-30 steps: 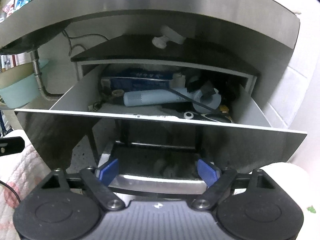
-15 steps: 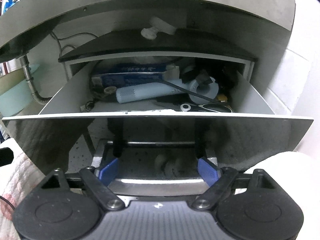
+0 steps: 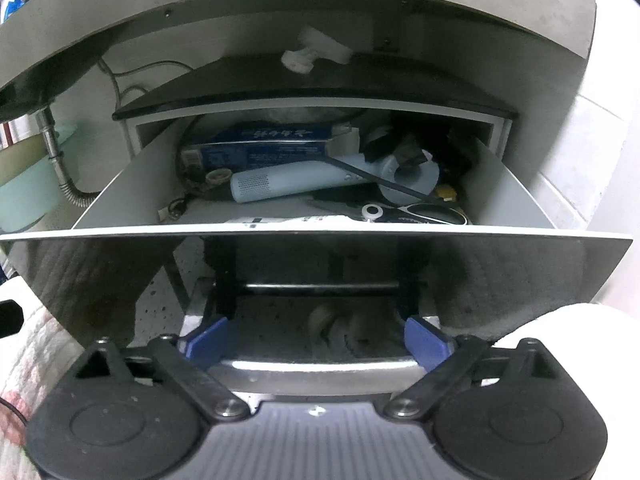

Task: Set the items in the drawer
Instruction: 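Push the black drawer shut by its handle with the right gripper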

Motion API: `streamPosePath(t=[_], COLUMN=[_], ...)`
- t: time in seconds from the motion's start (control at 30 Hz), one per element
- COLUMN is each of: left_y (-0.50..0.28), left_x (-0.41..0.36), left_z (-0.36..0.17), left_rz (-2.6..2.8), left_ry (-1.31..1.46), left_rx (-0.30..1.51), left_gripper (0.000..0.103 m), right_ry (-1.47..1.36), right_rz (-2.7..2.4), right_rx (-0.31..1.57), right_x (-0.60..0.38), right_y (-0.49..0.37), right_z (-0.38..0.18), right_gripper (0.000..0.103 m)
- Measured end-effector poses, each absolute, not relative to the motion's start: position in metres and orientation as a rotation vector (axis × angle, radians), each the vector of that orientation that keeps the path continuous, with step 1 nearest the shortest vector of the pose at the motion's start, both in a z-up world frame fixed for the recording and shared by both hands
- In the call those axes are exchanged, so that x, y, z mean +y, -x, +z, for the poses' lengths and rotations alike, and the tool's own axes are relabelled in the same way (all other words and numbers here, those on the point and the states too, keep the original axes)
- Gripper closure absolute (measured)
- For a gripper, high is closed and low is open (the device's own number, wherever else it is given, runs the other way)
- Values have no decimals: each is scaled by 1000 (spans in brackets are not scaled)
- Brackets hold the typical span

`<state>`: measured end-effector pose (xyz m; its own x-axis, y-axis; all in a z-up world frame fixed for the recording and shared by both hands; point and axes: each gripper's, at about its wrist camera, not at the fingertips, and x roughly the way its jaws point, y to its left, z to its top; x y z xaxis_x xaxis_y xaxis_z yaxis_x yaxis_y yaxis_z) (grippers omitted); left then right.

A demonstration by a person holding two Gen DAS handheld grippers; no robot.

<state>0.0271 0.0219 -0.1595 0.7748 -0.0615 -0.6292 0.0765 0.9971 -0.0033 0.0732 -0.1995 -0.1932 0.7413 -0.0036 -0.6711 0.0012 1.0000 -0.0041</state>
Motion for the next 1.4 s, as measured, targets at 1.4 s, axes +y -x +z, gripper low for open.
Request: streamPosePath(t=[1.4], left_y=[-24], left_x=[15], left_z=[-163], left_rz=[-92], left_ry=[-20], left_rx=[719], left_gripper=[1], right_ry=[12], right_rz=[-3], right_rx=[700], right_x=[-194], right_y=[-88], right_z=[-198], right_gripper=[4])
